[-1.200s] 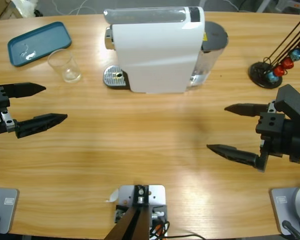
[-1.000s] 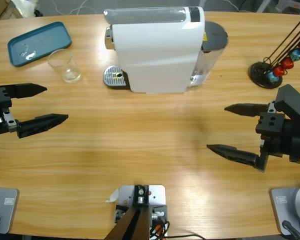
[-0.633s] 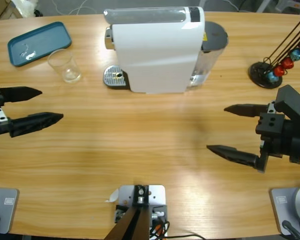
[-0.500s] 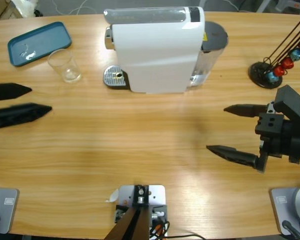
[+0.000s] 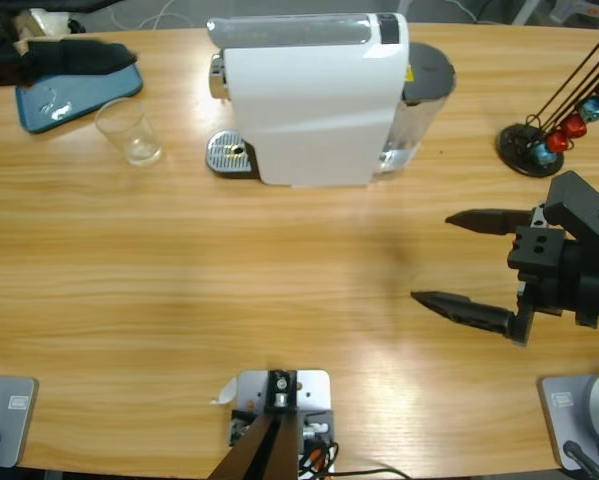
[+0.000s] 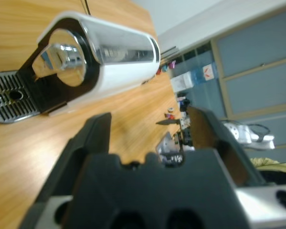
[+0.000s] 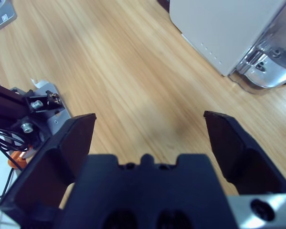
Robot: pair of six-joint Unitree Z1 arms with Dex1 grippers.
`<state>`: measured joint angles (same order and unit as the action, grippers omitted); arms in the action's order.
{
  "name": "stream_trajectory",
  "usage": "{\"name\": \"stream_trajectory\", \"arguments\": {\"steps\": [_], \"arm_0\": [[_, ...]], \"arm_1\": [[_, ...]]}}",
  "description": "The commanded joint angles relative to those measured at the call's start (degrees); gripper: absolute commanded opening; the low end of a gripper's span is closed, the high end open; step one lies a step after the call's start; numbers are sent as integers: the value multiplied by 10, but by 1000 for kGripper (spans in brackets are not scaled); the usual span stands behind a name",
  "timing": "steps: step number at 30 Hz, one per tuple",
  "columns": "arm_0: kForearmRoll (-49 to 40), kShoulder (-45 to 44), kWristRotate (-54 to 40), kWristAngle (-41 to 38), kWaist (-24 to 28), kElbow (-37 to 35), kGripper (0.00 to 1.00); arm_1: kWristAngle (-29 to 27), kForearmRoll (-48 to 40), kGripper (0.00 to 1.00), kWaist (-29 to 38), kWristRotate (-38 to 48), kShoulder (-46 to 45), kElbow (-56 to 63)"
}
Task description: Pour coffee
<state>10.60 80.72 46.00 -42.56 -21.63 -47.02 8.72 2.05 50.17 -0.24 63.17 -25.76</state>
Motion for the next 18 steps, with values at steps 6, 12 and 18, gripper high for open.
{"name": "stream_trajectory", "arguments": {"steps": [6,12,18], "arm_0": [[146,162,80,-30,12,-16,673],[163,197,81,-43,19,-37,642],[168,209,81,-48,19,-46,583]], "arm_1": [[14,-6,1000,5,-5,0,0],[14,-6,1000,5,-5,-4,1],[14,-6,1000,5,-5,-4,1]]}}
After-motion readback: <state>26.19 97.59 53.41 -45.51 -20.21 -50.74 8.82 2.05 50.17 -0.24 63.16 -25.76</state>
